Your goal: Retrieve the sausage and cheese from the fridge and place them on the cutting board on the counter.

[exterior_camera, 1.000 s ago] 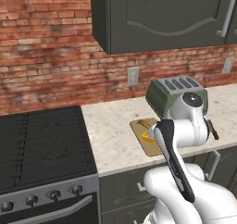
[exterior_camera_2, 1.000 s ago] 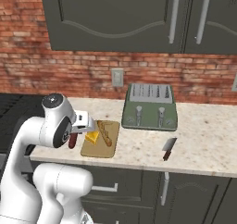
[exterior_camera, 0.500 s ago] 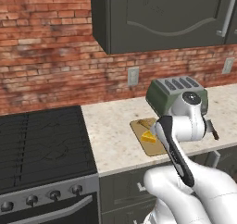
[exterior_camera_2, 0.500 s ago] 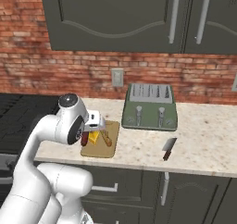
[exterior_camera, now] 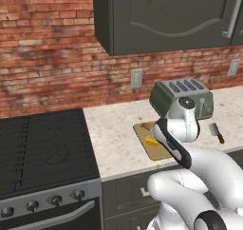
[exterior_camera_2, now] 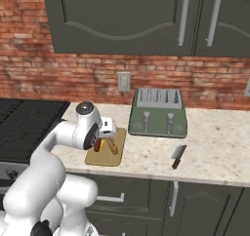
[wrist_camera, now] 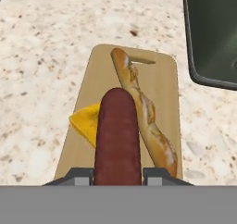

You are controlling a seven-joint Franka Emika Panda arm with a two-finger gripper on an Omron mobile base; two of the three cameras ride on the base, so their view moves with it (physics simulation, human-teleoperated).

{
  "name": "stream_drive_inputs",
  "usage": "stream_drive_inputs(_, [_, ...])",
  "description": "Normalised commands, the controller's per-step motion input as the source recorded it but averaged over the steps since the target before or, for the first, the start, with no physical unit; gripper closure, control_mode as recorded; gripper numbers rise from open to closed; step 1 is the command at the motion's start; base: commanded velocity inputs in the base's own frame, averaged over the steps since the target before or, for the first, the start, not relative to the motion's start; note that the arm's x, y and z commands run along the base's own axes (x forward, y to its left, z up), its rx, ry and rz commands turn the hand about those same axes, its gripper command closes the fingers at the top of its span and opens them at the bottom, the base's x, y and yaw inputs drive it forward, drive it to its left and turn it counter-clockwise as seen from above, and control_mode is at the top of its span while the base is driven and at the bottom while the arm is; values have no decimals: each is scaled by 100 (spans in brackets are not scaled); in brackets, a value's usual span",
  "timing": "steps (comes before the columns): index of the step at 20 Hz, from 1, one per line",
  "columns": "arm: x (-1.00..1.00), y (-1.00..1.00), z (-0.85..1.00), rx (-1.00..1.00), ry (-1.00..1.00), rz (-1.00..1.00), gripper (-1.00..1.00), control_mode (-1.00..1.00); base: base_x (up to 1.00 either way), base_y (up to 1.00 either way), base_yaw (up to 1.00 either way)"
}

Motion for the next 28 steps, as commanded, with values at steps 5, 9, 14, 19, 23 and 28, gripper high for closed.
stream_drive_inputs(5, [3, -17, -48, 0, 5, 0, 100, -100, 0, 0, 0])
stream_drive_inputs(9, [0, -3, -24, 0, 10, 0, 100, -100, 0, 0, 0])
stream_drive_inputs(14, [4, 2, -16, 0, 5, 0, 100, -100, 0, 0, 0])
stream_drive_inputs(19, [1, 0, -15, 0, 4, 0, 100, -100, 0, 0, 0])
stream_drive_inputs(23, [8, 0, -17, 0, 0, 0, 100, -100, 0, 0, 0])
stream_drive_inputs(28, [16, 0, -16, 0, 0, 0, 100, -100, 0, 0, 0])
